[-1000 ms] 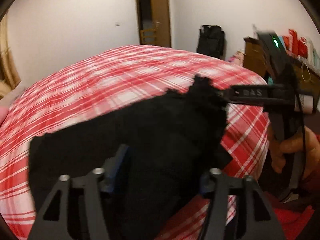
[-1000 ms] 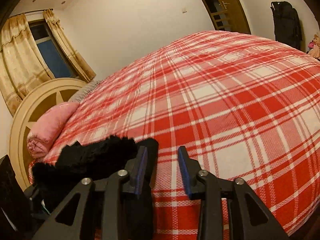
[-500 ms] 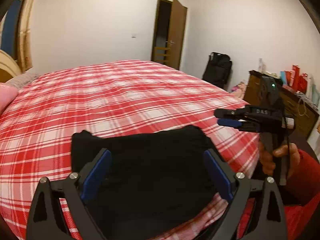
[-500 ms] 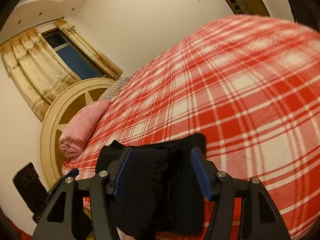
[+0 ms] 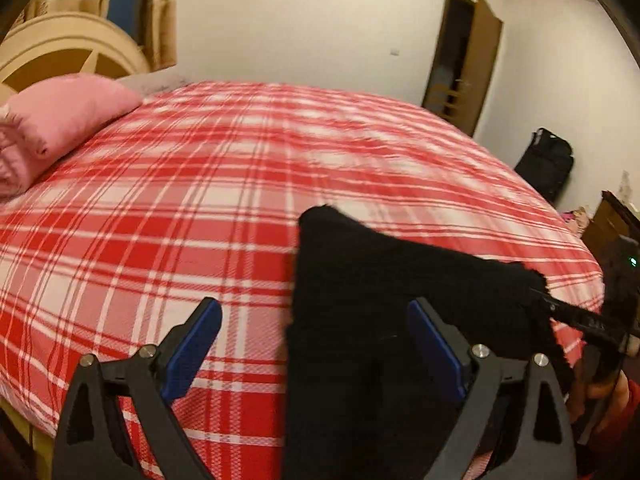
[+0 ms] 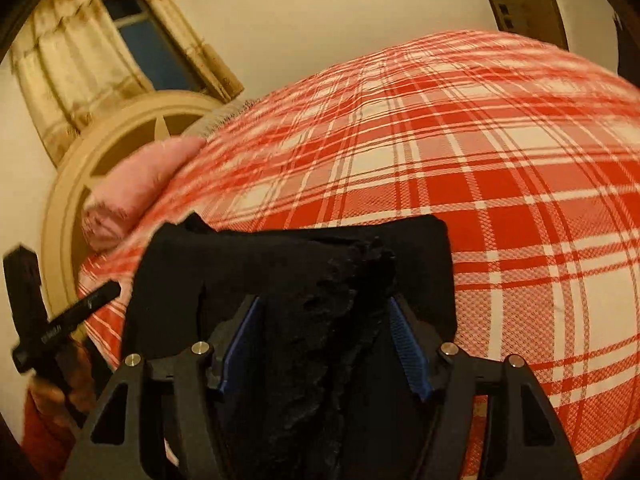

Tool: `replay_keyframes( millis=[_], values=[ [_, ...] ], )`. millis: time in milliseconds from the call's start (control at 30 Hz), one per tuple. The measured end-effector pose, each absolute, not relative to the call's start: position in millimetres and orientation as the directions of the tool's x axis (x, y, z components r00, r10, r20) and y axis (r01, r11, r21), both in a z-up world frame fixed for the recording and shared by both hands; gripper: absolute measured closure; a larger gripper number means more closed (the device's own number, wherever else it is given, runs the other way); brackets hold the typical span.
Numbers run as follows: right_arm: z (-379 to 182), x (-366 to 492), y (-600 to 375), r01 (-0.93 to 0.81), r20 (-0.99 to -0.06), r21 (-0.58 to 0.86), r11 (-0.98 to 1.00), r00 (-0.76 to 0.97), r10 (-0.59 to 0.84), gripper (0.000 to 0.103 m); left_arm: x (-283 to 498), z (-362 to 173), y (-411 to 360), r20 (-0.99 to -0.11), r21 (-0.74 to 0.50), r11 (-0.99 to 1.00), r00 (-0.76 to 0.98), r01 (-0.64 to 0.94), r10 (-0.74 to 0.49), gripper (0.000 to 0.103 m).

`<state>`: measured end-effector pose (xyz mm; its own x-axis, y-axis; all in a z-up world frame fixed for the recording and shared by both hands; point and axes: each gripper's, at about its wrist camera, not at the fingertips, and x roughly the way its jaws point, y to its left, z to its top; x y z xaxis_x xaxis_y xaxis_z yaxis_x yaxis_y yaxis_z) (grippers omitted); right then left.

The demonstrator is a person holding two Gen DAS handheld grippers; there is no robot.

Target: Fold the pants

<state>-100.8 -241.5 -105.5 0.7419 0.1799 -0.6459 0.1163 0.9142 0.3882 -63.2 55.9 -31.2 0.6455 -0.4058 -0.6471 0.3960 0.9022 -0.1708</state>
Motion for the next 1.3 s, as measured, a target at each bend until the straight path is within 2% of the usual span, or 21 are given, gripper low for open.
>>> replay_keyframes(
  millis=[67, 100, 167, 200, 267, 400, 533, 667, 700, 800, 833, 900, 1033, 1133, 1167, 1200, 1233, 1300],
  values=[
    [-102.4, -99.4, -238.3, 0.110, -0.655, 0.363, 0.925, 0.736, 0.170, 0.057, -59.7, -37.1, 57.3, -0.662, -0.191, 0.907, 0.633, 0.376, -0.402, 0.007],
    [-97.8, -97.7, -235.1, 0.088, -0.655, 0.353, 0.931, 0.735, 0.178, 0.075, -58.8, -39.1, 58.6, -0.667, -0.204, 0.907, 0.626, 0.368, -0.404, 0.007],
    [-81.0, -96.1, -223.0, 0.062, -0.660, 0.243, 0.968, 0.742, 0.118, 0.086, -57.3, -41.0, 59.5, -0.671, -0.208, 0.910, 0.625, 0.357, -0.399, 0.007],
    [-72.6, -96.4, -220.1, 0.044, -0.652, 0.206, 0.978, 0.752, 0.103, 0.095, -56.7, -40.3, 61.2, -0.670, -0.205, 0.914, 0.631, 0.349, -0.391, 0.007],
    [-47.0, -102.1, -219.6, 0.007, -0.609, 0.153, 0.988, 0.788, 0.089, 0.096, -56.0, -36.4, 63.7, -0.664, -0.203, 0.920, 0.644, 0.335, -0.381, 0.007],
    [-29.7, -108.3, -234.5, 0.033, -0.589, 0.047, 0.998, 0.808, 0.001, 0.097, -57.2, -29.8, 61.2, -0.646, -0.204, 0.929, 0.670, 0.310, -0.366, 0.007],
    [-88.2, -97.6, -253.3, 0.069, -0.705, 0.068, 0.995, 0.709, -0.001, 0.096, -62.1, -34.5, 45.0, -0.641, -0.149, 0.936, 0.689, 0.320, -0.338, 0.007],
    [-97.3, -99.1, -248.6, 0.049, -0.693, -0.001, 0.999, 0.720, -0.036, 0.094, -65.4, -50.2, 28.3, -0.658, -0.087, 0.939, 0.688, 0.334, -0.305, 0.007],
    [-93.2, -97.5, -252.6, 0.054, -0.704, 0.012, 0.998, 0.710, -0.029, 0.088, -65.8, -52.8, 26.7, -0.663, -0.079, 0.939, 0.686, 0.334, -0.300, 0.007],
    [-70.8, -97.2, -268.3, 0.124, -0.709, 0.045, 0.991, 0.703, -0.056, 0.053, -62.9, -62.1, 24.5, -0.692, -0.092, 0.930, 0.648, 0.356, -0.317, 0.007],
    [-59.5, -101.2, -270.3, 0.141, -0.684, 0.063, 0.988, 0.727, -0.060, 0.048, -63.8, -61.9, 24.3, -0.693, -0.095, 0.928, 0.645, 0.360, -0.321, 0.007],
    [-37.1, -99.7, -266.7, 0.141, -0.633, 0.076, 0.987, 0.772, -0.061, 0.048, -65.5, -58.9, 27.2, -0.688, -0.091, 0.929, 0.652, 0.359, -0.320, 0.007],
    [-8.3, -51.5, -222.7, -0.115, -0.605, 0.181, 0.977, 0.770, 0.203, 0.048, -67.3, -55.3, 37.6, -0.683, -0.115, 0.925, 0.647, 0.362, -0.338, 0.007],
    [-14.0, 4.2, -175.3, -0.244, -0.663, 0.220, 0.944, 0.672, 0.328, 0.049, -66.4, -64.8, 38.3, -0.704, -0.145, 0.923, 0.618, 0.356, -0.349, 0.007],
    [-18.7, 17.5, -159.5, -0.264, -0.681, 0.205, 0.943, 0.653, 0.331, 0.051, -68.0, -67.8, 38.3, -0.707, -0.157, 0.922, 0.612, 0.355, -0.356, 0.007],
    [-24.3, 32.2, -143.8, -0.287, -0.699, 0.186, 0.940, 0.634, 0.332, 0.061, -70.1, -71.5, 37.5, -0.709, -0.173, 0.917, 0.601, 0.360, -0.370, 0.007],
    [-32.8, 47.9, -124.6, -0.322, -0.724, 0.173, 0.931, 0.598, 0.342, 0.077, -72.5, -74.5, 35.0, -0.712, -0.179, 0.914, 0.594, 0.364, -0.376, 0.007],
    [-52.5, 64.7, -96.3, -0.349, -0.779, 0.107, 0.931, 0.553, 0.297, 0.097, -77.6, -79.5, 29.0, -0.717, -0.168, 0.918, 0.595, 0.360, -0.365, 0.007]
  ],
)
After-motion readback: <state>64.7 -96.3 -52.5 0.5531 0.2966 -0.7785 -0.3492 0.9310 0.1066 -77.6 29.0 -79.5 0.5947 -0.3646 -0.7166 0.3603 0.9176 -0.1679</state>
